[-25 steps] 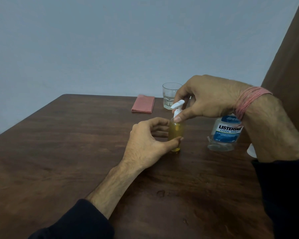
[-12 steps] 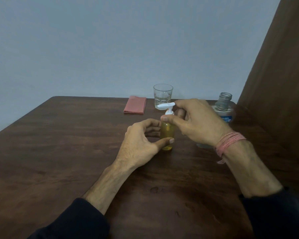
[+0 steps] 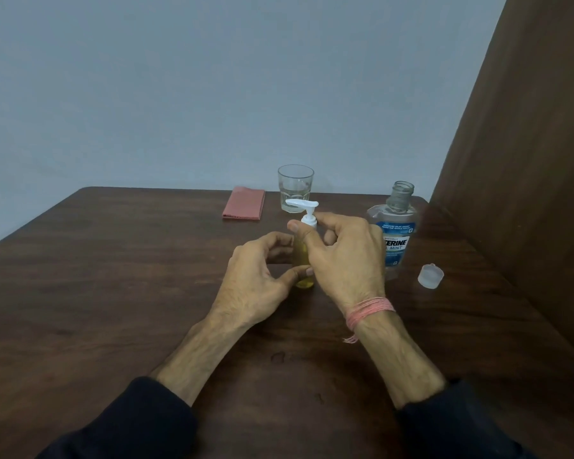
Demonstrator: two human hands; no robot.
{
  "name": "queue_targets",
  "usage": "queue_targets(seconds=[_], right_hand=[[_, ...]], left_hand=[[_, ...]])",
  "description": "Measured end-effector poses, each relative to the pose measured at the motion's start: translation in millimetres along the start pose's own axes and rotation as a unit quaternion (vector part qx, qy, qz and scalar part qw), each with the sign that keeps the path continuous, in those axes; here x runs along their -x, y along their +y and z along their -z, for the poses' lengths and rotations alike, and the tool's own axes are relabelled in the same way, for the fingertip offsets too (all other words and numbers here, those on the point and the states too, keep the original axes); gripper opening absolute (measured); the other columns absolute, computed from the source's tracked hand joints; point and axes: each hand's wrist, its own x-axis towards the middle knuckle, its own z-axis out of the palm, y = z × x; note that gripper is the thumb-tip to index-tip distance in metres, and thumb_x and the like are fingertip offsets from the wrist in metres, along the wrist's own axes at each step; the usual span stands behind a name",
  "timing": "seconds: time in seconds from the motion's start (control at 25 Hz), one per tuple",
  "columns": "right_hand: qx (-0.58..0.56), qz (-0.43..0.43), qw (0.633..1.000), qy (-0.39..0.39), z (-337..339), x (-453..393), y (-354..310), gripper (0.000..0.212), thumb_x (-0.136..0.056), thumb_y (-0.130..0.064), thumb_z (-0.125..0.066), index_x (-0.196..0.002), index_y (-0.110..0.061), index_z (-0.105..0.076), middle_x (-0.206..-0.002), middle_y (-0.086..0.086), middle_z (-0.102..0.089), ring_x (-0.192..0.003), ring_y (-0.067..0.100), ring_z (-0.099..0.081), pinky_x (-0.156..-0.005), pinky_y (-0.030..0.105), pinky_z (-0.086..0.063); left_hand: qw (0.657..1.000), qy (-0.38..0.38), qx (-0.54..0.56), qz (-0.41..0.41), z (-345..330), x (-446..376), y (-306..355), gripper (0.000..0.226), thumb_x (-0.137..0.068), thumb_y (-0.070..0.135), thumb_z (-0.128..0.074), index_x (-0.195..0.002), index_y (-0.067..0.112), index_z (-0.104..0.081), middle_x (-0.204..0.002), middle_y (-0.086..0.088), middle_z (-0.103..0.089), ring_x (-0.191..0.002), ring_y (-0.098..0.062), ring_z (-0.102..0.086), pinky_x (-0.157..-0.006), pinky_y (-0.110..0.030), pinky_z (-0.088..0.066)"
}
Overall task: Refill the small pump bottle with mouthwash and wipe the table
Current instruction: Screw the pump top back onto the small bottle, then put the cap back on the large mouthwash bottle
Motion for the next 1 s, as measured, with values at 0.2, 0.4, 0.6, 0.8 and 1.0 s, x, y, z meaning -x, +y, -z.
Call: queue_targets(seconds=[0.2, 0.4, 0.6, 0.8, 1.0], right_hand=[[-0.017, -0.021, 1.000, 0.002, -1, 4, 3, 0.058, -0.091, -0.069, -0.071, -0.132, -0.030, -0.077, -0.054, -0.001, -0.057, -0.058, 0.013, -0.066, -0.067, 0.037, -0.064], [0.002, 0.040, 0.999, -0.006, -1, 11, 13, 0.044, -0.087, -0.066, -0.078, -0.122, -0.039, -0.072, -0.088, -0.013, -0.054, -0.073, 0.009, -0.057, -0.067, 0.039, -0.060], [0.000, 0.048, 0.997, -0.065, -7, 15, 18, 0.060, -0.083, -0.043, -0.091, -0.133, -0.037, -0.058, -0.124, -0.017, -0.053, -0.107, 0.005, -0.063, -0.091, 0.041, -0.062], [0.009, 0.053, 0.998, 0.016, 15, 22, 10, 0.052, -0.088, -0.065, -0.079, -0.128, -0.039, -0.060, -0.108, -0.018, -0.064, -0.085, 0.003, -0.066, -0.072, 0.031, -0.059], [-0.095, 0.104, 0.971, 0.192, 74, 14, 23, 0.024, -0.103, -0.048, -0.073, -0.094, -0.026, -0.073, -0.068, -0.015, -0.065, -0.054, 0.011, -0.064, -0.050, 0.025, -0.047]], left_hand=[[1.000, -0.002, 0.008, 0.010, -1, 4, 2, 0.051, -0.091, 0.028, -0.097, -0.139, 0.029, -0.077, -0.124, 0.020, -0.085, -0.123, 0.011, -0.076, -0.115, -0.032, -0.063], [0.998, -0.027, 0.043, 0.022, 1, -3, -8, 0.051, -0.097, 0.017, -0.093, -0.144, 0.028, -0.077, -0.129, 0.018, -0.086, -0.126, 0.004, -0.077, -0.106, -0.051, -0.069], [0.998, -0.055, 0.019, 0.011, 4, -7, -14, 0.059, -0.105, 0.009, -0.082, -0.159, 0.030, -0.068, -0.145, 0.019, -0.079, -0.139, 0.002, -0.071, -0.122, -0.050, -0.059], [0.998, 0.043, 0.049, -0.011, 11, 2, 2, 0.070, -0.073, 0.049, -0.097, -0.135, 0.049, -0.065, -0.136, 0.023, -0.074, -0.114, 0.000, -0.073, -0.093, -0.025, -0.062], [0.979, 0.158, 0.096, -0.083, -2, 26, 47, 0.032, -0.088, 0.043, -0.092, -0.110, 0.037, -0.070, -0.098, 0.015, -0.068, -0.077, -0.006, -0.060, -0.067, -0.024, -0.051]])
